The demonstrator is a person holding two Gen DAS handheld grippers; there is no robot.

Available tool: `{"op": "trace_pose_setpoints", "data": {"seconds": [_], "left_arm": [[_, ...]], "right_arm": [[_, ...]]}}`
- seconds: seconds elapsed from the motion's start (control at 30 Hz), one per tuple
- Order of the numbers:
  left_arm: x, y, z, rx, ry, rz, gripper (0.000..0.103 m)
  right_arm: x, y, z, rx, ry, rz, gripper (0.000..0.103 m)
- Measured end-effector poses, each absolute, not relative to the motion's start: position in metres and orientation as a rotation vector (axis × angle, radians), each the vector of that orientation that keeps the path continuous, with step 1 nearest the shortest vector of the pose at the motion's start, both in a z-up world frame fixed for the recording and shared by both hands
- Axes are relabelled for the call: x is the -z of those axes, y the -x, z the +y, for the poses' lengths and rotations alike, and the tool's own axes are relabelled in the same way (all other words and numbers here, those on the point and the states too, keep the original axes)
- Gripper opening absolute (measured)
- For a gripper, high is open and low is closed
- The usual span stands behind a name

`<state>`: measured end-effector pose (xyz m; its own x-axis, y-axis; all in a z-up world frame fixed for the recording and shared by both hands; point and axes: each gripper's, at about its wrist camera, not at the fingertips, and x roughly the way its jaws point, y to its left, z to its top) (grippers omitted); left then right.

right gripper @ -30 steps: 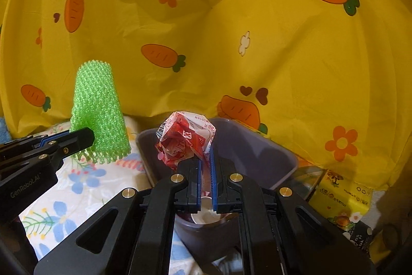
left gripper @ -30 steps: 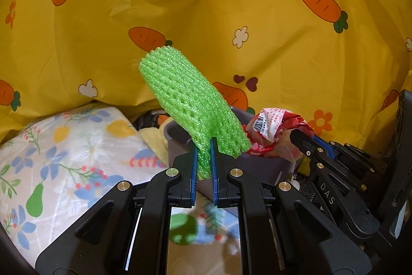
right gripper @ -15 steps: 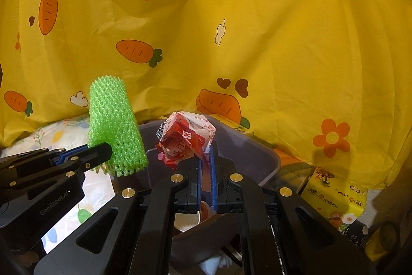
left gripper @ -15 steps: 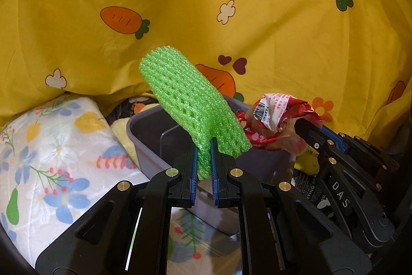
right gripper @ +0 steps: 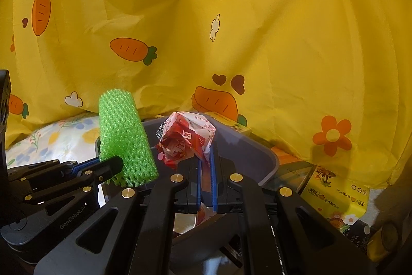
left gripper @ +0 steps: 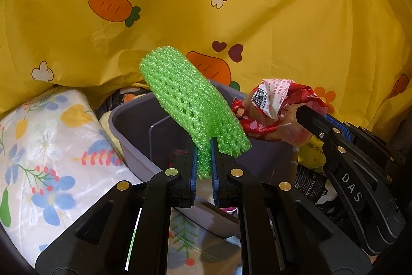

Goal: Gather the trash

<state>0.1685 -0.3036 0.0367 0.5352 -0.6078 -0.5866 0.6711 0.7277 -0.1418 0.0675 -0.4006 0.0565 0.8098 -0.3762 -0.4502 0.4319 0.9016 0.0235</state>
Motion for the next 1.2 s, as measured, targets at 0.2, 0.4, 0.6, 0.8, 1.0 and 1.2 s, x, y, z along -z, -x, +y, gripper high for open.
{"op": "trace_pose_setpoints", "data": {"seconds": [0.2,0.4,0.6,0.8,1.0,1.2], "left_arm": [[-0.033,-0.174,-0.291,0.796,-0.063,0.634,0.058],[-0.032,-0.181,-0.267,0.744,0.005,0.621,0.079],[-0.033,-0.177,-0.258,0.721,0.004,0.613,0.082],[-0.035,-0.169,-0.237,0.670,0.001,0.585,0.083],[-0.039,-0.155,-0.209,0.607,0.014,0.557,0.087],[-0.041,-0.134,-0.176,0.503,0.030,0.540,0.096]], "right_arm": [[-0.054,-0.072,-0.406,0.394,-0.154,0.451,0.019],[-0.049,-0.078,-0.403,0.384,-0.158,0.464,0.049],[-0.046,-0.079,-0.398,0.395,-0.152,0.484,0.064],[-0.050,-0.068,-0.392,0.409,-0.147,0.465,0.076],[-0.054,-0.055,-0.376,0.403,-0.125,0.444,0.085],[-0.060,-0.039,-0.348,0.401,-0.085,0.424,0.090]]}}
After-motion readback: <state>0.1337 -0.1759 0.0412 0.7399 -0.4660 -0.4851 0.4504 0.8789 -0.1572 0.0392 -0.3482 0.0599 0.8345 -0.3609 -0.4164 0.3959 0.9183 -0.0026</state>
